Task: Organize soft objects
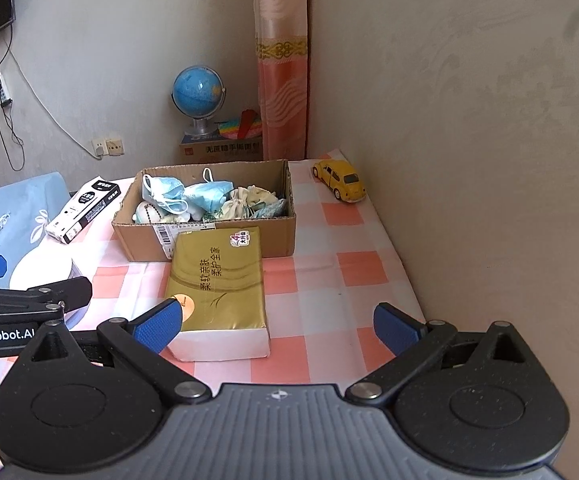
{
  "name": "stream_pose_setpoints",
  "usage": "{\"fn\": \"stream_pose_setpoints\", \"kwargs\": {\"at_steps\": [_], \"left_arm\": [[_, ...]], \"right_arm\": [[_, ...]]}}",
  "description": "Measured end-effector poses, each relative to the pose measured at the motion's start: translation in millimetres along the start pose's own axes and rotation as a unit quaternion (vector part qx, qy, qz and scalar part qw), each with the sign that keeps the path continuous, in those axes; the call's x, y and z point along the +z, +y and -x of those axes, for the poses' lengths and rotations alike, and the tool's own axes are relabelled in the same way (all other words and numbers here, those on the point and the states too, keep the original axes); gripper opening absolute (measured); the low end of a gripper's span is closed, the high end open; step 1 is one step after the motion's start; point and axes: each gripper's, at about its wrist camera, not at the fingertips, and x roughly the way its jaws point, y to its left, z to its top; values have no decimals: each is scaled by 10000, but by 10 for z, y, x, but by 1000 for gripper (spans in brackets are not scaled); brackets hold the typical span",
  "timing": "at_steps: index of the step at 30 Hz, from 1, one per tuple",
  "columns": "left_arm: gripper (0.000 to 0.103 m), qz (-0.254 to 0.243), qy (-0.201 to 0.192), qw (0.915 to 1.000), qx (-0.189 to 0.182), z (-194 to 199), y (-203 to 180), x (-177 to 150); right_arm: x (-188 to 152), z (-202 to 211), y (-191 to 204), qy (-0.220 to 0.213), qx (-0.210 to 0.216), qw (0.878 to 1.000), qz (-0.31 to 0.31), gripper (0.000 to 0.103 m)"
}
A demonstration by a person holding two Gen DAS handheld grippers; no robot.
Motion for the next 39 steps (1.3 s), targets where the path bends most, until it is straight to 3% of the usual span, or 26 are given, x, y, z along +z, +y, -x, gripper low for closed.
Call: {"fn": "stream_pose_setpoints", "kwargs": {"at_steps": [39], "left_arm": [[102,-13,-64,10000,-20,63,-5,-14]], "right_arm": [[-8,71,4,-95,-45,9999,40,103]]}}
